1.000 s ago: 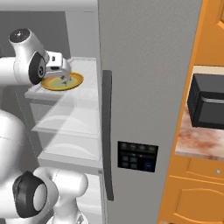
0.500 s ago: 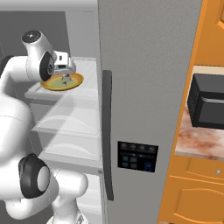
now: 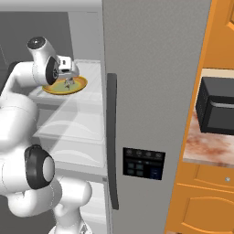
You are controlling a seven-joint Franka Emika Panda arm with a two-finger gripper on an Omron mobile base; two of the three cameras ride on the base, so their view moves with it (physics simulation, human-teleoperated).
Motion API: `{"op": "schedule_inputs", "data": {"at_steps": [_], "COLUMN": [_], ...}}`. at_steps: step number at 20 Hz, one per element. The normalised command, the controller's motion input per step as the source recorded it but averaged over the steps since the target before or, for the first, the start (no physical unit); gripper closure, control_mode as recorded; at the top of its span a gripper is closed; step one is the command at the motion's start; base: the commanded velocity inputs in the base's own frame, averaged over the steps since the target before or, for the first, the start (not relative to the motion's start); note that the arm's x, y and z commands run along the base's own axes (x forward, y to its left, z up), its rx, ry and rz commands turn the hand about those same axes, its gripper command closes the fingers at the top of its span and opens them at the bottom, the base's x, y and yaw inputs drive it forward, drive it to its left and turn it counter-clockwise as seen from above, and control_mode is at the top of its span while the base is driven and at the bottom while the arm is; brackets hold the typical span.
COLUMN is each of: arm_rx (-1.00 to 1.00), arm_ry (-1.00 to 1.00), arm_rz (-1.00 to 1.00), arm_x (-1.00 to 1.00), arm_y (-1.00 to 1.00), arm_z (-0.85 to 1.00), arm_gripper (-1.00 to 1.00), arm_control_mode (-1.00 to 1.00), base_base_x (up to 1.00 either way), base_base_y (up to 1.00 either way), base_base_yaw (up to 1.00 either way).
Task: Retrieve the fish from the fridge and place it on the saucepan with marinade on the stove.
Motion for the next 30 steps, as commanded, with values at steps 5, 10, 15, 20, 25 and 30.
{"op": "schedule_inputs", "data": {"at_steps": [5,10,15,20,25,30], "arm_rx": [-0.01,-0.03,-0.03,0.00,0.00,0.00], "arm_ry": [0.00,0.00,0.02,0.01,0.02,0.00], "arm_rz": [0.00,0.00,0.00,0.00,0.00,0.00], "arm_x": [0.47,0.40,0.34,0.27,0.05,-0.07], "arm_y": [0.00,0.00,0.00,0.02,0.01,0.07], "arm_z": [0.00,-0.10,-0.19,-0.05,-0.01,0.00], "arm_gripper": [-1.00,-1.00,-1.00,-1.00,-1.00,-1.00], "arm_control_mode": [-1.00,-1.00,-1.00,-1.00,-1.00,-1.00], "base_base_x": [0.00,0.00,0.00,0.00,0.00,0.00], "base_base_y": [0.00,0.00,0.00,0.00,0.00,0.00], "base_base_yaw": [0.00,0.00,0.00,0.00,0.00,0.00]}}
